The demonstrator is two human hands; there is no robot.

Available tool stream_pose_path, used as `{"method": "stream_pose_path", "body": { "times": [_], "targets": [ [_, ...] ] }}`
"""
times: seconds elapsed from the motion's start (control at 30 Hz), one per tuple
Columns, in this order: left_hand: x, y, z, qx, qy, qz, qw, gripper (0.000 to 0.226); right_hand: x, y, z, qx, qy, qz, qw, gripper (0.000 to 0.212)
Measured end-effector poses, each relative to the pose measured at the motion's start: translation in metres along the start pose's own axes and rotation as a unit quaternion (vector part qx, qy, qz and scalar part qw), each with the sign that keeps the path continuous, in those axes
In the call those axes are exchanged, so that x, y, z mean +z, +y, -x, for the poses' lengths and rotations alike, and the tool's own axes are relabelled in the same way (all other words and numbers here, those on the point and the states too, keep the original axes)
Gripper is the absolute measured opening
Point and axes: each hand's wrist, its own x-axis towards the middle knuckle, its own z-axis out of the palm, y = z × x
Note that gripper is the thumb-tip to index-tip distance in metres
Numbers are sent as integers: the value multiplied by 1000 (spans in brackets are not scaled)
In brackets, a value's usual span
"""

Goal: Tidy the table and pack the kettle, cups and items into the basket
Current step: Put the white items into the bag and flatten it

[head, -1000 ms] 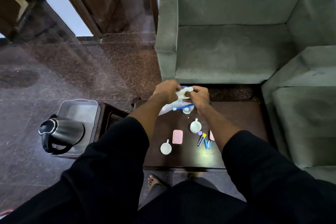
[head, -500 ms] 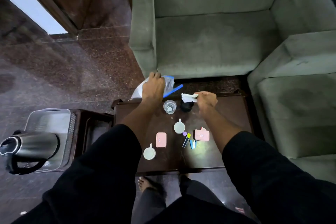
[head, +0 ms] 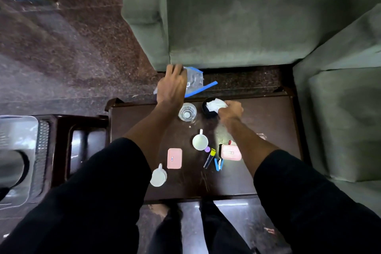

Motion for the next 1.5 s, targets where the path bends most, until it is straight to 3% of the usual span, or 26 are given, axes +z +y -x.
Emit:
{"method": "stream_pose_path", "body": {
  "times": [0.17, 0.33, 0.47, 0.73, 0.9, 1.0, 1.07, 1.17, 1.23, 1.33, 1.4, 1.47, 1.5],
  "targets": [
    [31, 3, -3, 18, 11, -32, 999, 39, 27, 11, -24, -53, 2, 125, 991, 32],
    [50, 8, -2, 26, -7, -24, 999, 37, 48, 25, -36, -125, -15, 273, 954, 26],
    [53, 13, -1, 30, -15, -17, 999, 35, 51, 20, -34, -128, -48, 283, 949, 37],
    [40, 21, 15, 6, -23, 8, 1000, 44, 26, 19, -15, -129, 19, 152, 980, 51],
    [17, 23, 30, -10, -10, 40, 999, 48, 14, 14, 10, -93, 86, 11, 992, 27],
    [5, 17, 42, -24, 5, 46, 999, 43, 20, 1, 36, -19, -18, -180, 983, 29],
    [3, 10, 50, -40, 6, 62, 997, 45, 29, -11, 53, 22, -121, -313, 942, 38],
    [4, -8, 69, -63, -10, 144, 988, 52, 45, -31, 76, 62, -237, -412, 877, 56],
    [10, -20, 85, -93, -4, 247, 965, 48, 59, -44, 89, 68, -309, -427, 847, 63],
    [21, -40, 108, -177, -13, 466, 867, 45, 85, -65, 111, 84, -363, -443, 815, 42],
    [33, -55, 120, -223, -7, 575, 787, 41, 106, -74, 124, 87, -377, -409, 826, 35],
    [49, -75, 130, -295, 27, 651, 698, 24, 130, -78, 131, 77, -338, -372, 861, 16],
    [59, -88, 134, -335, 55, 657, 674, 19, 143, -79, 131, 64, -305, -349, 884, 11]
  ]
}}
